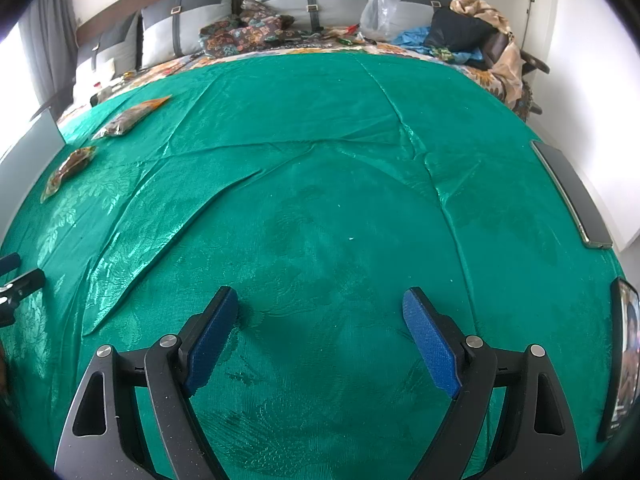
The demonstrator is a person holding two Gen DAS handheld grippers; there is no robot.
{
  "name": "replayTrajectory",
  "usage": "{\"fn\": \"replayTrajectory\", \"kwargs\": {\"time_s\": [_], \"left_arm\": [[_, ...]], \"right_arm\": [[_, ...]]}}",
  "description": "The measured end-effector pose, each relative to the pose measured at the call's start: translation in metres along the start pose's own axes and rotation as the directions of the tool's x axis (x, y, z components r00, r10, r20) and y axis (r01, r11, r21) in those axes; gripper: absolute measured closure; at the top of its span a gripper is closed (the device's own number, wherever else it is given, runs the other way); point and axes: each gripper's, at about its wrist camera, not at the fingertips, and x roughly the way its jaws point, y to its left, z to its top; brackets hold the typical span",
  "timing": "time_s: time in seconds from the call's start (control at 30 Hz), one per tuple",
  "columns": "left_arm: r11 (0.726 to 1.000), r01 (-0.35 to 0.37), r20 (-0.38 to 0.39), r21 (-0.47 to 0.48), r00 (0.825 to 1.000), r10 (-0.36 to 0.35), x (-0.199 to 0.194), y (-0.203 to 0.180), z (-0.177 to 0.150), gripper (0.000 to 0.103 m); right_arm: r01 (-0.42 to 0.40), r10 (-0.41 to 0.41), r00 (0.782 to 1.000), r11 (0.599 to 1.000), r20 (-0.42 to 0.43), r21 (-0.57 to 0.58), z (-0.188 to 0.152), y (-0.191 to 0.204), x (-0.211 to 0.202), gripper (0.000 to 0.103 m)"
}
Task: Organize snacks
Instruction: 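Lower the left tool onto the green-labelled fish snack and grasp it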
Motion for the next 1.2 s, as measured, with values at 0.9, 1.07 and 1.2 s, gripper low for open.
{"fn": "replayTrajectory", "kwargs": {"time_s": [0.9,1.07,1.2], "left_arm": [[0.953,0.182,-0.232,0.241,0.965,-0.126,0.092,0.029,0.161,0.001],[0.955,0.170,-0.227,0.241,0.967,-0.115,0.099,0.026,0.150,0.000],[0.959,0.163,-0.243,0.232,0.964,-0.105,0.099,0.025,0.150,0.000]], "right_arm": [[0.000,0.000,1.000,1.000,-0.002,0.000,0.000,0.000,0.000,0.015],[0.000,0.000,1.000,1.000,-0.002,-0.001,0.000,0.000,0.000,0.015],[0.000,0.000,1.000,1.000,-0.003,-0.001,0.000,0.000,-0.001,0.015]]}}
